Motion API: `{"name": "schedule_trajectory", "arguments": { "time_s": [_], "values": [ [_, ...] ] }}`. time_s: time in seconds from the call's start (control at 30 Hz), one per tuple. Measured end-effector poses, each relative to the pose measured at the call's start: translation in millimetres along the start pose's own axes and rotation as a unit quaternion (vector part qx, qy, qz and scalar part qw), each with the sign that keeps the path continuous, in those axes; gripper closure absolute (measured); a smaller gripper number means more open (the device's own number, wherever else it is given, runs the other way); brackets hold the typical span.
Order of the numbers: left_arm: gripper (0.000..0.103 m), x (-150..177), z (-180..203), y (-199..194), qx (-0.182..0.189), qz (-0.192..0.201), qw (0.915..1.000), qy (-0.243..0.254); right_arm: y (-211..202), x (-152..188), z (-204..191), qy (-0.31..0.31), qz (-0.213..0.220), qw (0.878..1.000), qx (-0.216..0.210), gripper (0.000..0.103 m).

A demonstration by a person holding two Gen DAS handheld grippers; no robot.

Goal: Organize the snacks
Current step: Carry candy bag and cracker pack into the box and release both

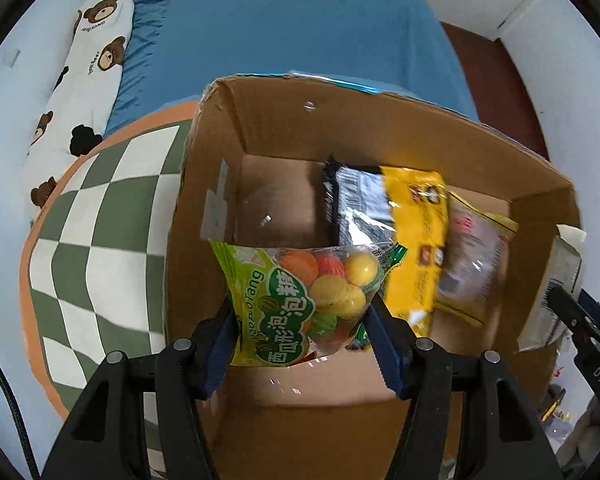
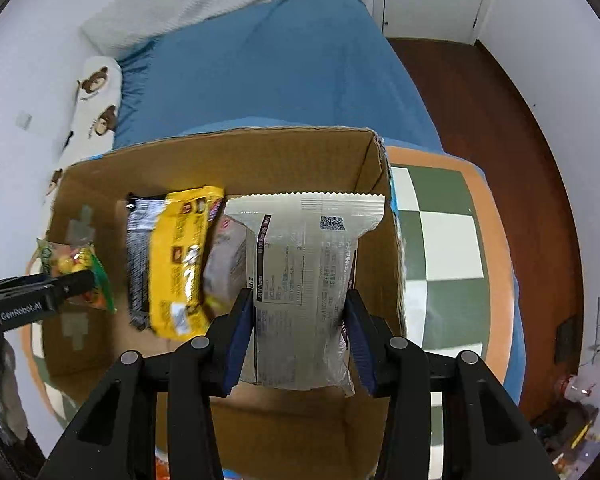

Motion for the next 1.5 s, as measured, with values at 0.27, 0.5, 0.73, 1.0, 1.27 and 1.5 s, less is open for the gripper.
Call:
{"name": "schedule_trajectory", "arguments": {
  "time_s": [0.27, 0.5, 0.73, 1.0, 1.27, 1.5],
  "values": [
    [0.032, -23.9, -4.8, 16.1, -0.017, 0.004, 0.9998, -0.004, 29.6, -16.6, 3.0, 0.005, -0.017, 1.0, 0.023, 0.052],
    [0.02, -31.6, 2.5, 18.4, -0.008, 0.011, 0.9999, 0.001, 44.7, -22.5, -2.3, 0.002, -0.034, 0.999, 0.033, 0.013],
    [0.02, -20.1, 5.3, 11.6, -0.007, 0.022, 0.9997, 0.002, 39.1, -17.3, -7.2, 0.005, -0.025, 0.999, 0.03, 0.013],
    [0.02, 16.5, 7.4, -9.5, -0.005, 0.06, 0.9982, 0.003, 19.2, 7.5, -13.4, 0.013, -0.002, 1.0, 0.015, 0.013],
    [0.02, 58.3, 11.3, -50.5, -0.006, 0.122, 0.9925, 0.005, -5.4, 41.0, -19.4, 0.003, 0.032, 0.999, 0.017, 0.013],
    [0.02, 89.8, 8.0, -87.7, 0.002, 0.171, 0.9852, 0.005, -42.5, 74.6, -35.9, -0.012, 0.073, 0.997, 0.01, 0.013]
  ]
}}
Point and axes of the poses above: each gripper's, at about its wrist camera, not at the fingertips, and y roughly the way its jaws point, z to its right, x to its underside, the point moved 5 cm from there along y, roughly the way its jaws point, and after that the axes turned 5 degrees about -x, right-handed, at the moved point
